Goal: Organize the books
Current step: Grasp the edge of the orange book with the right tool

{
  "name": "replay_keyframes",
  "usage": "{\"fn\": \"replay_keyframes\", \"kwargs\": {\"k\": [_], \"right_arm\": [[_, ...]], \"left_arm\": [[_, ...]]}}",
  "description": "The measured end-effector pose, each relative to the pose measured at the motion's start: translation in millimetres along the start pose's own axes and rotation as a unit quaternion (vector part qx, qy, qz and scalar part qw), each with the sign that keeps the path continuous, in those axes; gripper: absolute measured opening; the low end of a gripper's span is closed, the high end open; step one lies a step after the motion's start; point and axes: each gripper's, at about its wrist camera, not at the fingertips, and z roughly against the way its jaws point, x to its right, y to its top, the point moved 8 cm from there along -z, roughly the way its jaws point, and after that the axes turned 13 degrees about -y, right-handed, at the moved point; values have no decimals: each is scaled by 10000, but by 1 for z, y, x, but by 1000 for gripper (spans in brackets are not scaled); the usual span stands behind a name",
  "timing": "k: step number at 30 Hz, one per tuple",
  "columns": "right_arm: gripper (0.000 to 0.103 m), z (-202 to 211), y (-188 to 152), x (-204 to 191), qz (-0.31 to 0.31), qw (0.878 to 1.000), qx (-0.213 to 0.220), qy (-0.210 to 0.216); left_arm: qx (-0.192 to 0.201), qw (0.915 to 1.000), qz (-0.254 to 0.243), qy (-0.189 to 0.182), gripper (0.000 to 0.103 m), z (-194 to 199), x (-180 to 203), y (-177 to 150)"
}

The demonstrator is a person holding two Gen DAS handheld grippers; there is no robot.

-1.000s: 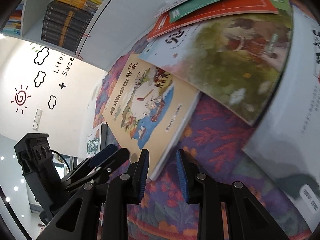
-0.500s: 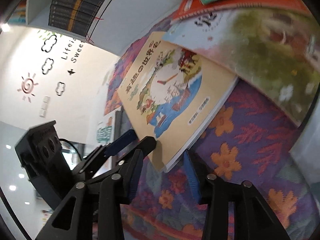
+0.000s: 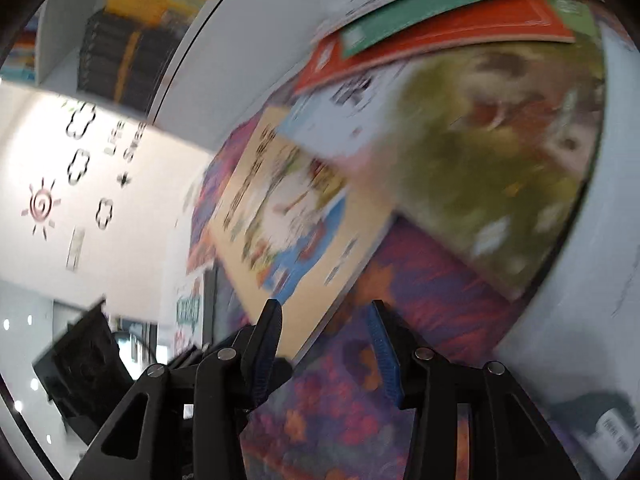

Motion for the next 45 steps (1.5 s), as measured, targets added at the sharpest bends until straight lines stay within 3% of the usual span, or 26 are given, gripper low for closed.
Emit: {"fn": "replay_keyframes", "kwargs": {"k": [6, 10, 13, 15, 17, 34, 39, 43, 45], "right_arm": [[40, -4, 12, 1, -97, 9999, 127, -6], [41, -13, 25, 4, -460, 9972, 21, 582], [37, -14, 30, 12, -852, 9912, -74, 1015], [28, -14, 28, 12, -828, 9923, 40, 920], [10, -19, 25, 14, -806, 9941, 137, 708], [9, -30, 40, 19, -1840, 9799, 111, 768], [8, -28, 41, 14, -1562, 9856, 250, 605], [9, -24, 36, 10, -1329, 9888, 536, 410], [9, -24, 28, 7, -1289, 9895, 408, 501]], "left_arm": [[-5, 9998, -161, 112, 55, -5, 3, 1], [-14, 9994, -285, 186, 55, -8, 5, 1], [-26, 9993, -324, 194, 55, -9, 5, 1], [-16, 9993, -317, 177, 55, -9, 5, 2], [-10, 9994, -317, 167, 55, -9, 5, 2], [27, 9997, -233, 76, 57, -9, 6, 2], [52, 9999, -146, 7, 57, -9, 5, 3], [78, 9995, 252, -201, 57, -1, -2, 2], [71, 9988, 450, -187, 57, 5, -7, 0]]}}
